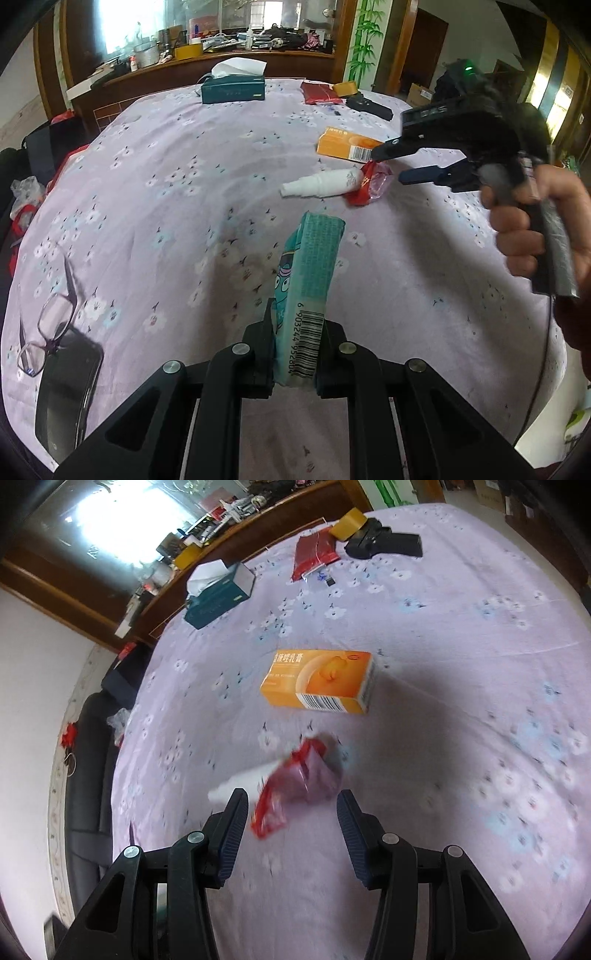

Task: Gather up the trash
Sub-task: 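Grasp the red candy wrapper with the right gripper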

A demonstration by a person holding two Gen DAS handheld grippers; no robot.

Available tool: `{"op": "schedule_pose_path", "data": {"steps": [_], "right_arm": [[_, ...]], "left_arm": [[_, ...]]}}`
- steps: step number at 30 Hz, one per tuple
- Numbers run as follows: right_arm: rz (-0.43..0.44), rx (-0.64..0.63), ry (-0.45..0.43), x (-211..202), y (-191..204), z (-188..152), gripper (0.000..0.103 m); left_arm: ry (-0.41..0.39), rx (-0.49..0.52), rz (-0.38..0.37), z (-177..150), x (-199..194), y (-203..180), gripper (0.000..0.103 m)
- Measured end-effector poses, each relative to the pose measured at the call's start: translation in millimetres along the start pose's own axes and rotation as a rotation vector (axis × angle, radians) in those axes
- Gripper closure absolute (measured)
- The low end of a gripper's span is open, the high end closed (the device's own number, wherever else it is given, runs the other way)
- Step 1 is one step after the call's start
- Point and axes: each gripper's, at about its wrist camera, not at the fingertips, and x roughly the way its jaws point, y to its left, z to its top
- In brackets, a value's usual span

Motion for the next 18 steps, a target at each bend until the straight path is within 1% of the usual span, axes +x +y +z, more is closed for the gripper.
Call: {"op": "schedule_pose_path", "data": {"steps": [2,5,6,7,8,9,12,15,18], "right_arm": [[-0.012,0.022,0.008,10.7,-2.4,1.9,0.049],[-0.006,0.029,0.03,20.7,-3.9,-0.1,0.049],[-0.005,0.026,0.036,23.5,-4.4,-1.7,0.051],[-0.009,0.023,0.036,23.8,-4.7,-3.1,0.054],[-0.015,0.02,0.037,23.3,-5.2,-4.7,0.064],[-0.015,0.02,0.038,21.3,-6.2,-7.5,0.068],[-0.019,-0.01,0.018,9.0,-5.4,-15.8,0.072],[-0.031,-0.051,-0.009,-10.5,-2.2,-28.0,0.073],[-0.02,-0.091,-0.044,-41.9,0.2,-47.9,0.073]], "left_arm": [[0.001,-0.01,-0.005,-1.6,-1.6,2.7,0.089],[0.003,-0.012,-0.005,-2.9,-2.3,3.3,0.089],[0.003,-0.01,-0.007,-3.4,-2.3,2.6,0.089],[0.004,-0.01,-0.007,-4.0,-1.9,2.0,0.089],[0.004,-0.012,-0.006,-3.8,-1.4,1.0,0.089],[0.004,-0.014,-0.008,-3.8,-1.2,-0.1,0.089],[-0.002,-0.007,-0.007,-2.8,-0.5,-5.0,0.089],[-0.006,0.002,-0.008,-3.2,-1.2,-13.0,0.089],[-0.014,0.007,-0.016,-3.6,-3.4,-23.2,0.089]]}}
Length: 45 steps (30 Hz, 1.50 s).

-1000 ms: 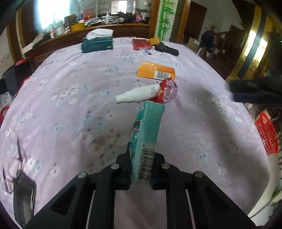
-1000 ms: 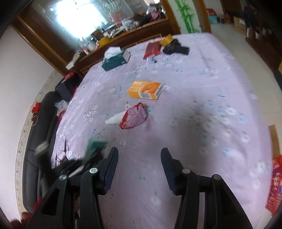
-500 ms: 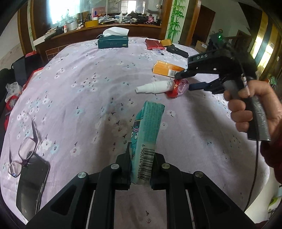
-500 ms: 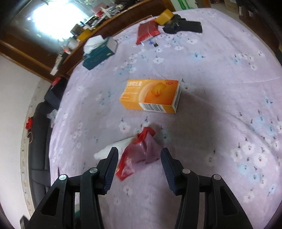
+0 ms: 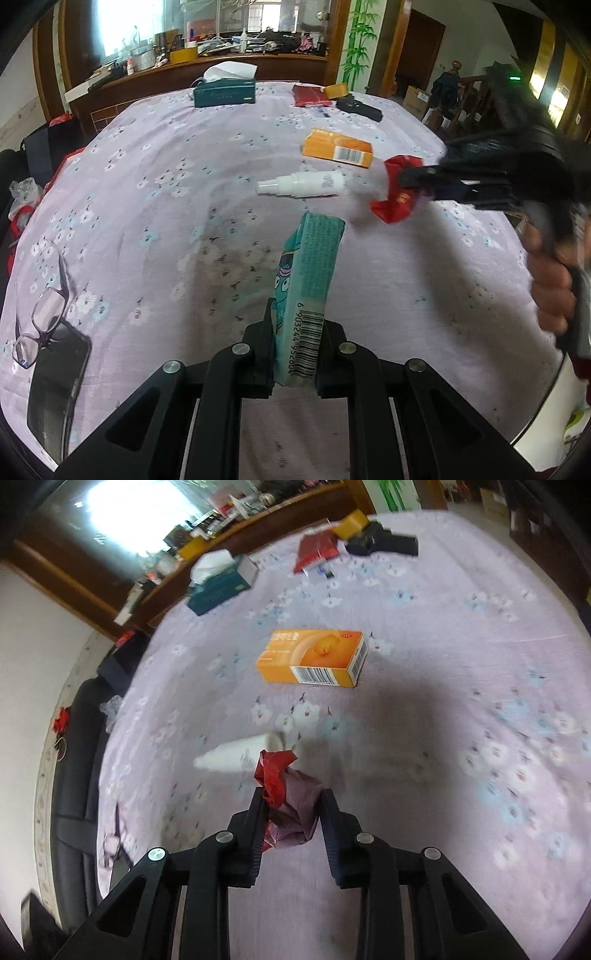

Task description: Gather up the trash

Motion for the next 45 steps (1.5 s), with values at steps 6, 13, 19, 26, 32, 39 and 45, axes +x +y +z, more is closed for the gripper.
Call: {"op": "schedule_pose_path", "data": {"steps": [6,13,19,26,32,39,45], "right_arm": [[0.021,-0.051,-0.045,-56.8,-1.7,-48.7,0.073],[-0.014,-0.043,-0.065,-103.0,-23.1,-99.0,0.073],[-0.035,-0.027,-0.094,-133.6,-42.1,-123.1,0.073],[-0.047,-0.02,-0.157,-168.8,-59.5,-129.8,0.073],[-0.037,0.003,-0.201,-192.0,-73.4,-132.1,0.072],[-0.019,0.019,-0.238,-208.9,-78.2,-134.6,0.072],[-0.015,0.004,-0.26,-218.7,-75.0,-134.6,0.072]], "left_arm": [[-0.016,0.021,-0.014,-1.0,-8.6,-28.3,0.089],[-0.024,0.034,-0.036,-6.8,-23.1,-64.0,0.089],[-0.034,0.059,-0.059,-12.5,-39.1,-97.1,0.089],[-0.057,0.091,-0.078,-6.1,-52.4,-127.5,0.089],[-0.071,0.123,-0.089,-2.2,-61.8,-148.7,0.089],[-0.078,0.139,-0.101,-1.5,-70.1,-160.7,0.089],[-0.098,0.143,-0.102,-1.6,-77.3,-166.7,0.089]]}}
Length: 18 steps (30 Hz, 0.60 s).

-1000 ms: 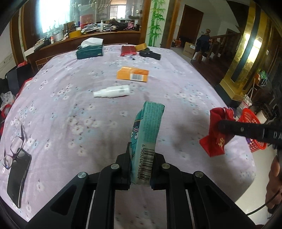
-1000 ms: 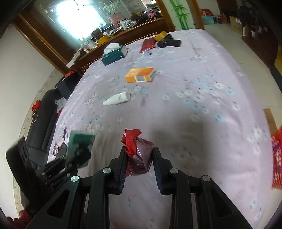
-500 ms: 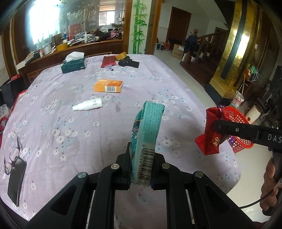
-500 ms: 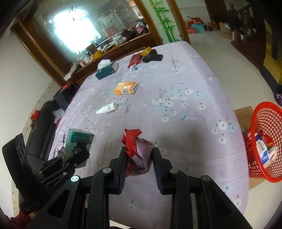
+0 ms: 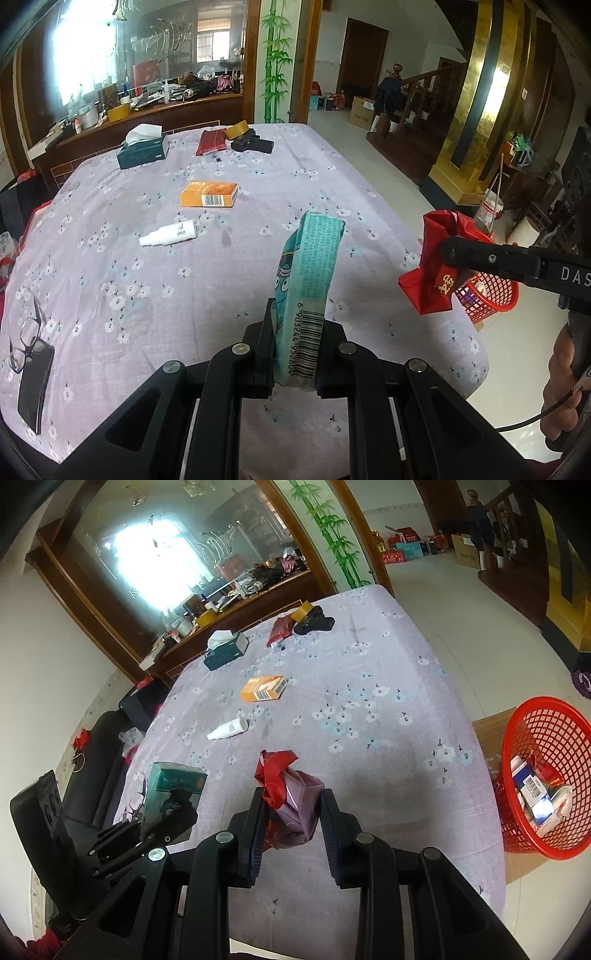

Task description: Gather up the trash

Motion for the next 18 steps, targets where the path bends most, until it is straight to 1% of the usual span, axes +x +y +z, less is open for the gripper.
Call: {"op": "schedule_pose_path", "data": {"steps": [6,18], "right_arm": [[0.005,-0.013,-0.014,-6.9,2.7,2.5,0.072],[0.002,-0.022,-0.021,-14.2,0.8,4.5,0.072]], "left_arm": [[-0.019,-0.003,0.003,2.0,-5.5,-3.2,0.089],[-0.028,-0.003,0.002,1.6,-8.4,-9.0,0.089]]}}
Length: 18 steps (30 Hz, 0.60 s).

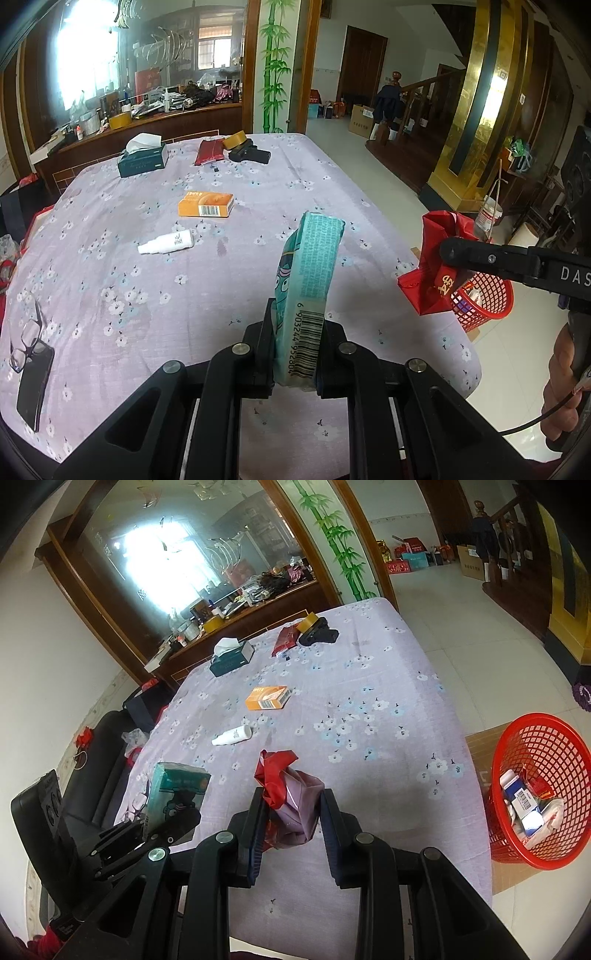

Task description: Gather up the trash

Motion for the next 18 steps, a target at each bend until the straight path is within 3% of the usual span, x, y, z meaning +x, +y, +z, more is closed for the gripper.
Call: {"op": "schedule_pose_path", "data": {"steps": [18], "right_arm": [[0.005,0.03,-0.016,-6.8,-11.2,0.2,0.072]], "left_arm": [[0.012,0.05,-0.006,11.4,0.7,-20.2,0.089]]}}
